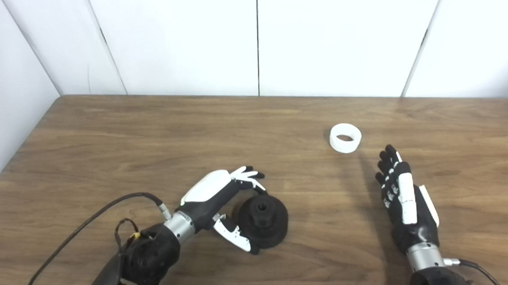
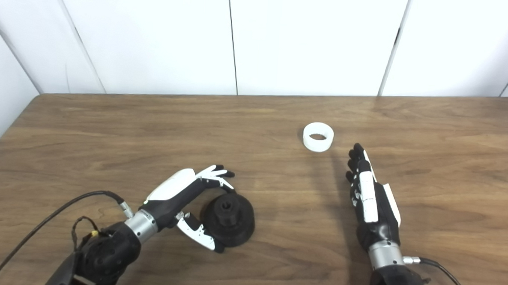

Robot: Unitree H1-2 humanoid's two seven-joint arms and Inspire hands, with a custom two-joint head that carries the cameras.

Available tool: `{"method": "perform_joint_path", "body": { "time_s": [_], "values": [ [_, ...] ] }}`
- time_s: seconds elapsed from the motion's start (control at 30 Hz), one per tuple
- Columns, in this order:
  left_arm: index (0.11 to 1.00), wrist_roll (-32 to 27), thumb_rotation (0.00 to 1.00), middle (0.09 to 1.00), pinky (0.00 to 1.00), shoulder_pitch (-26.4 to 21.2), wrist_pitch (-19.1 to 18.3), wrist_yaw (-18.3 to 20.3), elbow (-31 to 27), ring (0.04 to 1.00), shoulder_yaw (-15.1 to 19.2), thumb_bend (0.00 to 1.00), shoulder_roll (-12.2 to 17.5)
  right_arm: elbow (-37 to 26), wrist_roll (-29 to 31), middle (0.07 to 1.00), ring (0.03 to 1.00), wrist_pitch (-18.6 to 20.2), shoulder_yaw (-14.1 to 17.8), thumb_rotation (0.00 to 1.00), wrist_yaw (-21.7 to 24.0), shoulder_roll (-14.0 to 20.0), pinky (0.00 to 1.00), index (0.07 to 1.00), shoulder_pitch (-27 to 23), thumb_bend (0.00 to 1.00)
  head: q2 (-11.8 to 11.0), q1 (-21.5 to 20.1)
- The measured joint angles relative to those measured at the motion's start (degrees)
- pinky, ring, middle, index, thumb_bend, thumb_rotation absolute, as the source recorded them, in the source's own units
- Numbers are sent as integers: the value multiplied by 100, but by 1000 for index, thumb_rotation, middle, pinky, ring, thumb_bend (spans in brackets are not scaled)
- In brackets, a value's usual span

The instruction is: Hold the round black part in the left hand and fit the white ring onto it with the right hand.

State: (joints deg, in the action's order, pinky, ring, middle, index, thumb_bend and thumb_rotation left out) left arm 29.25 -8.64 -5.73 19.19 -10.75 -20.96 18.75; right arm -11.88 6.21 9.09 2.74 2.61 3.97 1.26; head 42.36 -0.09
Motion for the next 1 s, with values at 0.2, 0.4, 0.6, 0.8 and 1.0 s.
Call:
{"method": "perform_joint_path", "body": {
  "time_s": [0.2,0.4,0.6,0.8,1.0],
  "values": [
    [602,0,165,934,922,33,25,3,-30,1000,-5,894,-14,1,-823,904,920,-3,-138,720,-138,244,882,875,-201,638,0,-26],
    [599,8,173,928,915,36,111,24,-31,1000,-24,903,-14,4,-2544,888,928,4,-547,471,-319,848,915,811,-1002,745,-17,-35],
    [601,23,178,928,910,32,153,30,-31,1000,-17,903,-12,340,-3126,892,935,-51,-829,338,-280,1063,896,756,-1761,809,-35,-62],
    [605,1,171,930,926,40,201,43,-20,1000,-12,903,-9,1445,-3293,905,970,-301,-1026,267,-273,1133,996,696,-2118,874,-53,-62],
    [590,8,180,920,998,37,270,30,49,997,-15,916,-6,2042,-3553,914,1000,-307,-1254,249,-130,1305,1000,668,-2474,923,-61,-88]
  ]
}}
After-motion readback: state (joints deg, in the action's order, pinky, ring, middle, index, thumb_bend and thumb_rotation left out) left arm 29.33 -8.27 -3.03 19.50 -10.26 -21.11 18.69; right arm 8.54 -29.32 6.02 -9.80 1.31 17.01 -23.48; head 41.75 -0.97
